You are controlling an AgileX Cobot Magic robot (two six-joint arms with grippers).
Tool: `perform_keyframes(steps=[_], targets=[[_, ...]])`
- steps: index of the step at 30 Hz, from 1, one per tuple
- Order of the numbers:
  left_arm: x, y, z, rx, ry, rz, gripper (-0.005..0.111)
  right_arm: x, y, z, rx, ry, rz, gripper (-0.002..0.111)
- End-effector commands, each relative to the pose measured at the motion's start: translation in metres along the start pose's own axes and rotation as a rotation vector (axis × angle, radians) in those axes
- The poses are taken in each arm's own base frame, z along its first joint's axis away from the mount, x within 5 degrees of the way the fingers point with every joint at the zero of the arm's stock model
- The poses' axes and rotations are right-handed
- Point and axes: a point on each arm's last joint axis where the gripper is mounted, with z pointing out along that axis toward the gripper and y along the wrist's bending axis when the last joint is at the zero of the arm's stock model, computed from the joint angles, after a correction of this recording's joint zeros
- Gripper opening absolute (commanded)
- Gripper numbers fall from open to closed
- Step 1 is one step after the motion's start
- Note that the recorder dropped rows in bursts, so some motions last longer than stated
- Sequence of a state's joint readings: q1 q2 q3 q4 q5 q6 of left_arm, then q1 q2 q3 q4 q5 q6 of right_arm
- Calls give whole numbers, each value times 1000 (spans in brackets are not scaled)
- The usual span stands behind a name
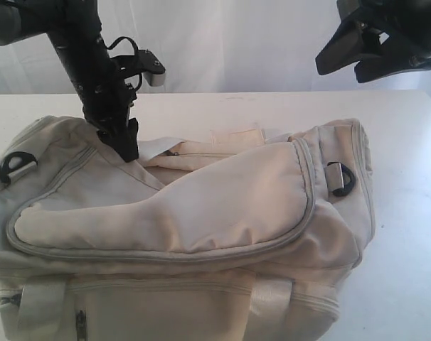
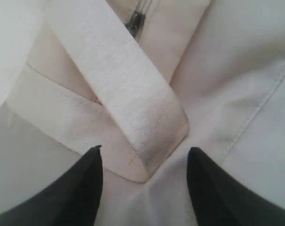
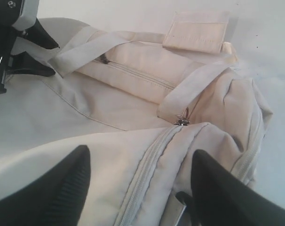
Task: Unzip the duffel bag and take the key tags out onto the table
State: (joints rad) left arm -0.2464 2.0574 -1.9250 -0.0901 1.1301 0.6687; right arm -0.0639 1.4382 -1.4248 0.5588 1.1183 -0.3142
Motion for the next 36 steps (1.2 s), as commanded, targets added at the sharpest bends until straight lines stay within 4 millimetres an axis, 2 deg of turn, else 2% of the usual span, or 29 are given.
perform_keyframes(steps=[1,6,10,13,16,17,18,22,24,29,33,36], targets=[[8,-17,-13,72,38,-8,57,0,-2,-1,7,-10,-1,58],[18,-23,5,135,91,46,57,0,-2,-1,7,-10,-1,58],[21,-25,10,148,105,56,55,0,-2,-1,7,-8,0,58],[21,-25,9,147,103,56,41,1,-2,0,7,-3,3,58],[19,-24,6,137,94,59,13,3,-4,3,9,-1,9,58],[18,-23,3,127,85,61,2,3,-4,2,11,-1,7,58],[17,-23,-1,117,77,63,0,3,-5,4,14,1,10,58],[11,-24,-31,53,13,63,0,4,-6,6,14,6,14,58],[7,-25,-52,5,-33,53,0,4,-6,6,16,1,13,58],[10,-33,-93,-83,-100,48,0,2,-7,6,21,-13,13,58],[18,-36,-115,-126,-133,19,0,-4,-11,9,39,-71,20,58],[21,-39,-125,-142,-150,10,0,-10,-21,25,51,-84,26,58]])
